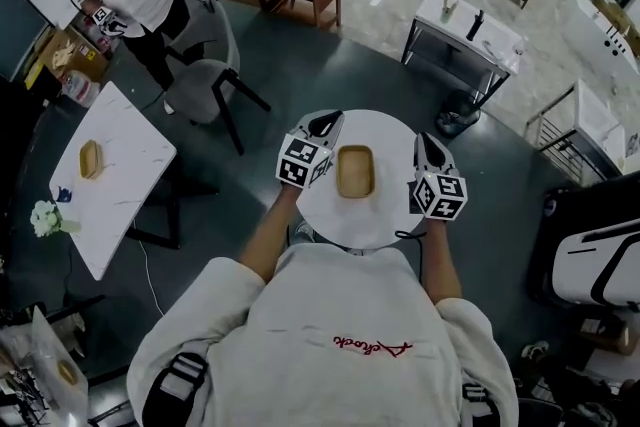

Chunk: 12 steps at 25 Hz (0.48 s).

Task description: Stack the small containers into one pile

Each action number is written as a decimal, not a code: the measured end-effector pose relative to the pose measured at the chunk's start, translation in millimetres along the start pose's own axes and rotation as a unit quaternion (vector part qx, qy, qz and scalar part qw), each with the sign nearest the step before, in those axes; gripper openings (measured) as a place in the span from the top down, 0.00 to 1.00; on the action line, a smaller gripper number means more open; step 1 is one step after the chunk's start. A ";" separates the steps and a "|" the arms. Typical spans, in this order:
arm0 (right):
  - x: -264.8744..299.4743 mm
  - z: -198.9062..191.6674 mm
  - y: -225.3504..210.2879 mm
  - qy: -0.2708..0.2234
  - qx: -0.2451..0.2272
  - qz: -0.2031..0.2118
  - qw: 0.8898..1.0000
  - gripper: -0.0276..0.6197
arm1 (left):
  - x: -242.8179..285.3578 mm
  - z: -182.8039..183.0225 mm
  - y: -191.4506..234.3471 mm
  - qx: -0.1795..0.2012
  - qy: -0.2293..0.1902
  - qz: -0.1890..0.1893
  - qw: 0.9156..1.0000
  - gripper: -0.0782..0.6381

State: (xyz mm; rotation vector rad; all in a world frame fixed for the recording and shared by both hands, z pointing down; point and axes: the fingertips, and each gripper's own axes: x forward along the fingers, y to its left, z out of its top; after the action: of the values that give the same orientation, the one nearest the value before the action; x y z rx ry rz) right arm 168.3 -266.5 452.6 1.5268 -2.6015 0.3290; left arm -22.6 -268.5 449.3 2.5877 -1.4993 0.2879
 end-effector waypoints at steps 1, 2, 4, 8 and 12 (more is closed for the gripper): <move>-0.4 2.4 0.7 -0.003 -0.002 0.001 1.000 0.93 | -0.7 3.3 -0.1 0.002 -0.003 0.002 1.000 0.88; -1.3 3.7 1.9 -0.004 -0.004 0.002 1.000 0.93 | -1.6 6.1 -0.4 0.003 -0.005 0.003 1.000 0.88; -2.7 6.3 3.8 -0.007 -0.009 0.005 1.000 0.93 | -3.0 11.5 -1.1 0.005 -0.011 0.005 1.000 0.88; -6.2 11.6 4.3 -0.013 -0.015 0.006 1.000 0.93 | -5.8 17.0 -4.6 0.006 -0.018 0.007 1.000 0.88; -8.8 14.3 6.0 -0.015 -0.019 0.005 1.000 0.93 | -7.7 13.7 -6.9 0.010 -0.015 0.007 1.000 0.88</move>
State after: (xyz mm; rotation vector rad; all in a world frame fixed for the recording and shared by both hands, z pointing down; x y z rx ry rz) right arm 167.7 -259.6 436.1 1.5177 -2.6241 0.2571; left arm -19.0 -261.5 434.0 2.6083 -1.5334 0.2671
